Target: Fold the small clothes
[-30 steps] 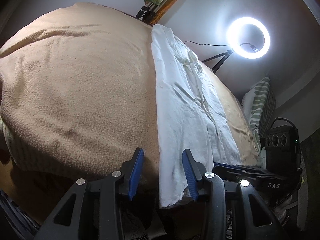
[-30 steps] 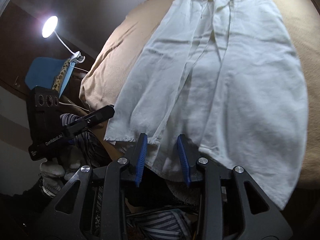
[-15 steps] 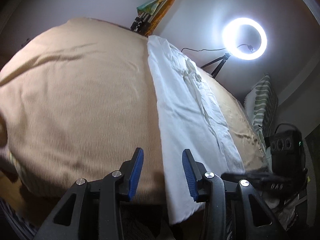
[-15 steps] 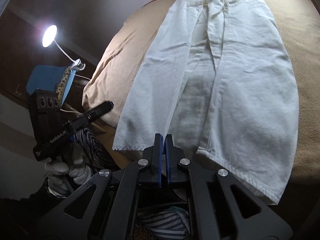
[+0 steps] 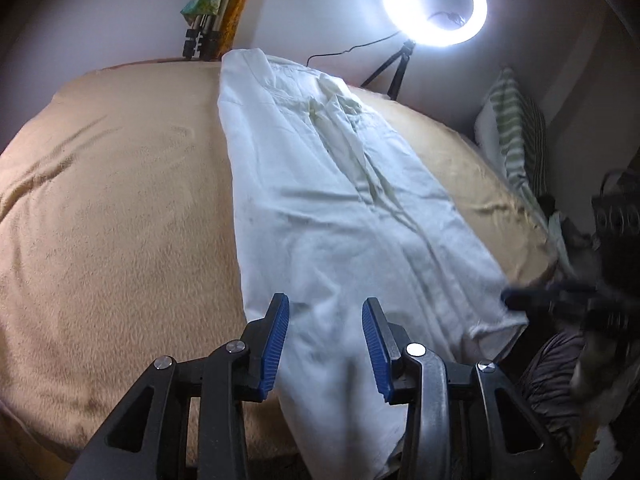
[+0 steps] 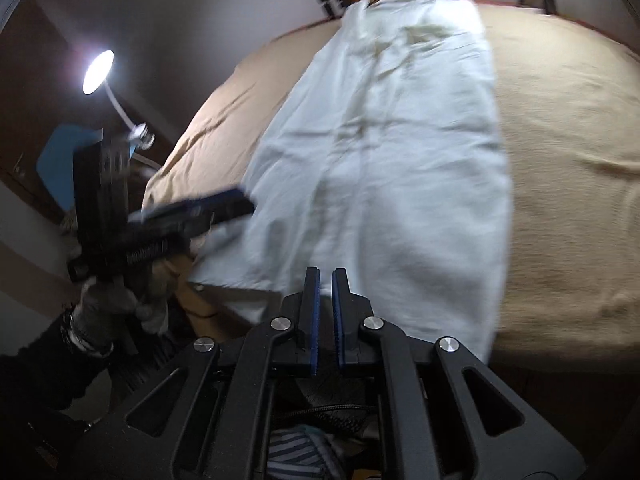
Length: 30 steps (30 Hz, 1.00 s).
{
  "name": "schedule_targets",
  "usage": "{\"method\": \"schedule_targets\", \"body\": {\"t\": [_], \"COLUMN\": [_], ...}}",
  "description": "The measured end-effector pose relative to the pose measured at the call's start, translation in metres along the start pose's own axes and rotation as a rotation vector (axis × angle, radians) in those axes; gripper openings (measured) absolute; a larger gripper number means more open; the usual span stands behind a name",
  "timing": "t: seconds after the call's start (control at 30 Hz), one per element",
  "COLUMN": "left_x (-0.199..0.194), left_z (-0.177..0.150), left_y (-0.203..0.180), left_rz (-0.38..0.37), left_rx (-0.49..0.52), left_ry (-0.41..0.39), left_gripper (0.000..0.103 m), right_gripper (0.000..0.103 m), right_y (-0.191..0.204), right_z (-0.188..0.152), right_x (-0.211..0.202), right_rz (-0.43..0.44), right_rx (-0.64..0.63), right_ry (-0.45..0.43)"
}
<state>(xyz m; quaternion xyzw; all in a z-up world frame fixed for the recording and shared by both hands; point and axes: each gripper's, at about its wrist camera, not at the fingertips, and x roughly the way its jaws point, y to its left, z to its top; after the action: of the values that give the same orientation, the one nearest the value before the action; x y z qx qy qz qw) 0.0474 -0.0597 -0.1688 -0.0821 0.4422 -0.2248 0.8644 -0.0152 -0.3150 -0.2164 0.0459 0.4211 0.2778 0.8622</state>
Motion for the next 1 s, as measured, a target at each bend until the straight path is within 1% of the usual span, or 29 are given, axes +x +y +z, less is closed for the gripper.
{"method": "schedule_targets", "body": {"t": [0.07, 0.1, 0.13, 0.17, 0.2, 0.27, 0.33, 0.37, 0.43, 0.47, 0.5, 0.53, 0.57, 0.63, 0.7, 0.77, 0.83, 0.93, 0.97, 1.0], "left_x": [-0.003, -0.005, -0.009, -0.012, -0.016, -0.024, -0.029, -0.032, -0.042, -0.046, -0.049, -0.052, -0.053, -0.048, -0.040, -0.033, -0.033, -0.029, -0.029, -0.029], "left_z": [-0.007, -0.012, -0.017, -0.021, -0.027, -0.033, -0.035, -0.035, -0.032, -0.030, -0.028, -0.027, -0.025, -0.024, -0.026, -0.028, -0.028, -0.027, -0.027, -0.025], "left_y": [-0.006, -0.007, -0.009, -0.010, -0.010, -0.011, -0.011, -0.009, -0.003, 0.002, 0.007, 0.014, 0.020, 0.028, 0.035, 0.040, 0.042, 0.048, 0.050, 0.050], "left_rz": [0.021, 0.030, 0.045, 0.054, 0.061, 0.066, 0.051, 0.040, 0.014, 0.005, -0.004, -0.017, -0.035, -0.059, -0.099, -0.135, -0.167, -0.219, -0.227, -0.228], "left_rx": [0.038, 0.055, 0.077, 0.092, 0.105, 0.131, 0.125, 0.108, 0.043, 0.007, -0.036, -0.086, -0.126, -0.175, -0.229, -0.274, -0.305, -0.363, -0.373, -0.374], "left_ry": [-0.005, -0.007, -0.008, -0.003, -0.004, -0.003, 0.047, 0.058, 0.061, 0.057, 0.049, 0.042, 0.046, 0.075, 0.112, 0.141, 0.137, 0.157, 0.161, 0.166], "left_gripper": [0.040, 0.040, 0.040, 0.040, 0.040, 0.040, 0.040, 0.040, 0.042, 0.047, 0.051, 0.052, 0.053, 0.053, 0.053, 0.052, 0.052, 0.051, 0.050, 0.047], "right_gripper": [0.007, 0.007, 0.007, 0.007, 0.007, 0.007, 0.007, 0.007, 0.008, 0.009, 0.018, 0.031, 0.034, 0.035, 0.035, 0.035, 0.035, 0.035, 0.035, 0.035], "right_y": [-0.014, -0.020, -0.026, -0.031, -0.032, -0.038, -0.038, -0.039, -0.047, -0.050, -0.057, -0.063, -0.070, -0.083, -0.096, -0.101, -0.102, -0.100, -0.098, -0.096], "right_z": [-0.002, -0.005, -0.010, -0.015, -0.019, -0.027, -0.033, -0.035, -0.035, -0.037, -0.038, -0.035, -0.034, -0.030, -0.027, -0.024, -0.022, -0.023, -0.024, -0.026], "right_x": [-0.002, 0.002, 0.008, 0.010, 0.007, 0.002, -0.004, -0.010, -0.029, -0.034, -0.042, -0.046, -0.048, -0.046, -0.039, -0.028, -0.020, -0.005, -0.001, -0.002], "right_rz": [-0.083, -0.104, -0.099, -0.070, -0.050, -0.019, -0.014, -0.024, -0.032, -0.025, -0.035, -0.045, -0.043, -0.004, 0.046, 0.080, 0.126, 0.213, 0.240, 0.248], "right_rx": [0.004, 0.011, 0.035, 0.061, 0.071, 0.063, 0.043, 0.029, 0.040, 0.054, 0.078, 0.095, 0.111, 0.146, 0.190, 0.229, 0.256, 0.290, 0.295, 0.292], "right_ry": [-0.008, 0.011, 0.041, 0.057, 0.045, 0.092, 0.123, 0.118, 0.074, 0.054, 0.029, 0.011, -0.002, 0.011, 0.037, 0.055, 0.071, 0.098, 0.109, 0.105]}}
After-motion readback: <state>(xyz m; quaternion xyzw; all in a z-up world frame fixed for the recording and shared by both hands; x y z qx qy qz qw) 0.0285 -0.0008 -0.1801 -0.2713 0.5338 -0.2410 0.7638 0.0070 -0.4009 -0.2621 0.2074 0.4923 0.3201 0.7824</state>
